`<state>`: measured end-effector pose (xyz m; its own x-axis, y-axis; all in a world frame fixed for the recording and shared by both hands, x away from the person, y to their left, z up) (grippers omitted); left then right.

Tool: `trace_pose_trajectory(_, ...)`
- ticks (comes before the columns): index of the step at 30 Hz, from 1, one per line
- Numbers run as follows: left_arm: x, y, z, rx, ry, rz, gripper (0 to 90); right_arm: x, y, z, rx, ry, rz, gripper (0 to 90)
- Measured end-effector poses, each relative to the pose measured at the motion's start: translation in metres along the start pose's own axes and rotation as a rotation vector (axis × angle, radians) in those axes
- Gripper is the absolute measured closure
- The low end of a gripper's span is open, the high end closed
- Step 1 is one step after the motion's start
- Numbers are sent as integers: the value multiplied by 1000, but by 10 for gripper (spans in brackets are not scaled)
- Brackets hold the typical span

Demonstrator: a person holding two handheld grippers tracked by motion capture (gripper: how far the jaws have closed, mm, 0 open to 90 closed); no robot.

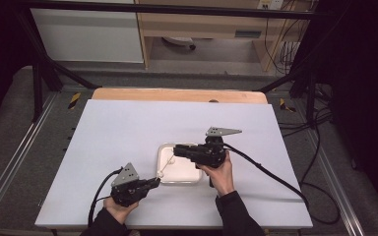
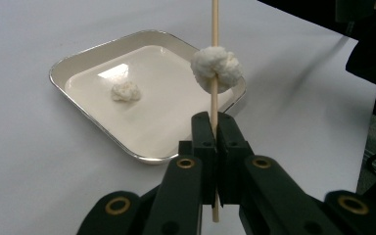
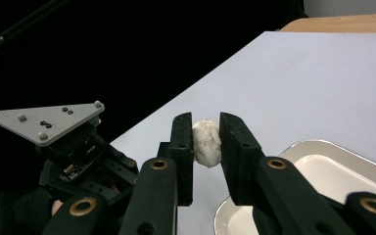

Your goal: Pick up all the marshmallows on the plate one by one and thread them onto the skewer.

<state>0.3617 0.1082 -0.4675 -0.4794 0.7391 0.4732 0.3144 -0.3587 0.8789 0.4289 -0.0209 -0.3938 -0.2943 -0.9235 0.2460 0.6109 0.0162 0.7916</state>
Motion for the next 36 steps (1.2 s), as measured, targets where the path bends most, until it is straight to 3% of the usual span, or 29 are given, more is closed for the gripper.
trace_pose_trajectory(17,0,0,-2,-7,23,-17,886,-9,-9,8,23,20,-77,805)
trace_pose_trajectory(36,-3,-1,-3,-18,31,-9,885,-13,-19,10,11,28,-67,811)
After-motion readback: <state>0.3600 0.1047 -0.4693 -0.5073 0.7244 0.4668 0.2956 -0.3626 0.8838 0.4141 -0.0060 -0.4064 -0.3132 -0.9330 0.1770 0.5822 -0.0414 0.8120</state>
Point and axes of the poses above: each handheld gripper's, and its own axes: x roughly backward along the jaws, y roughly out of its top, z roughly to its left, the point moved 9 cm from there along -x, roughly forward along the jaws, and after that the axes turned 6 degrees about -x, right-handed, at the moved point
